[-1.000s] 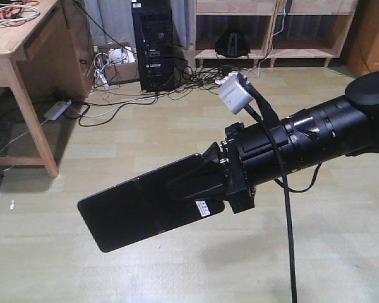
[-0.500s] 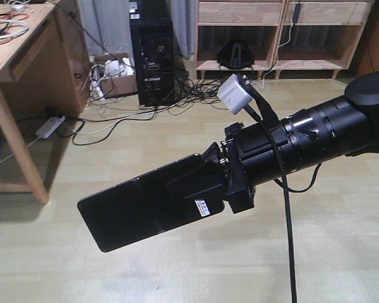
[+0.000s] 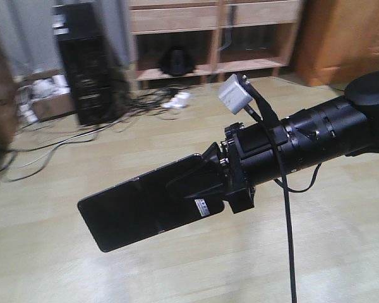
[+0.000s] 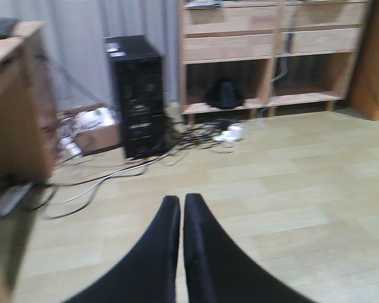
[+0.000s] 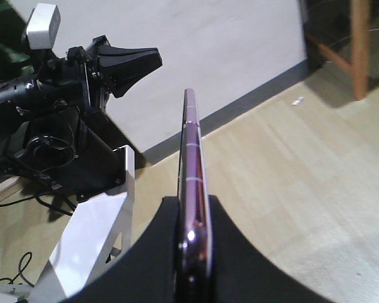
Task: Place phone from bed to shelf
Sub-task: 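Keep holding the phone while the base drives across the room, then carry the phone in the right gripper toward the white desk with blocks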
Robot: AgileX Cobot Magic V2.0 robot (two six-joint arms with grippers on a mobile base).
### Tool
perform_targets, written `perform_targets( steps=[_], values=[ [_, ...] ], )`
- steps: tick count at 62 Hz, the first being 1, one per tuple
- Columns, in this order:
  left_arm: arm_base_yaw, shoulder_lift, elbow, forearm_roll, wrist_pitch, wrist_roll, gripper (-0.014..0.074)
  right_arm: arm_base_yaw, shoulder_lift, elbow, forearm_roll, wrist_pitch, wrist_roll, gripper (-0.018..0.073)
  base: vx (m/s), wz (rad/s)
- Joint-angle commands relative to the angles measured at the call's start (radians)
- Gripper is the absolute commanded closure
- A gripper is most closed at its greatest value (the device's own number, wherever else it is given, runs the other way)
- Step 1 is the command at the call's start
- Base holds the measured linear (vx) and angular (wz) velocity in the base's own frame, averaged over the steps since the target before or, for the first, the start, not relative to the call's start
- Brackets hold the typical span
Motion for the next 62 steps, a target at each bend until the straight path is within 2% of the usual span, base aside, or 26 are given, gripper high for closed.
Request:
perform_targets(
  steps=[1, 62],
  values=[
    [-0.006, -0.005, 0.003, -0.009, -0.067, -0.004, 0.0596, -0.001, -0.042, -0.026, 0.092, 0.091, -0.003, 0.0561, 0.22, -0.57],
    [-0.006, -0.005, 0.003, -0.009, -0.067, -0.004, 0.0596, -0.001, -0.042, -0.026, 0.092, 0.091, -0.003, 0.0561, 0.23, -0.61]
  ],
)
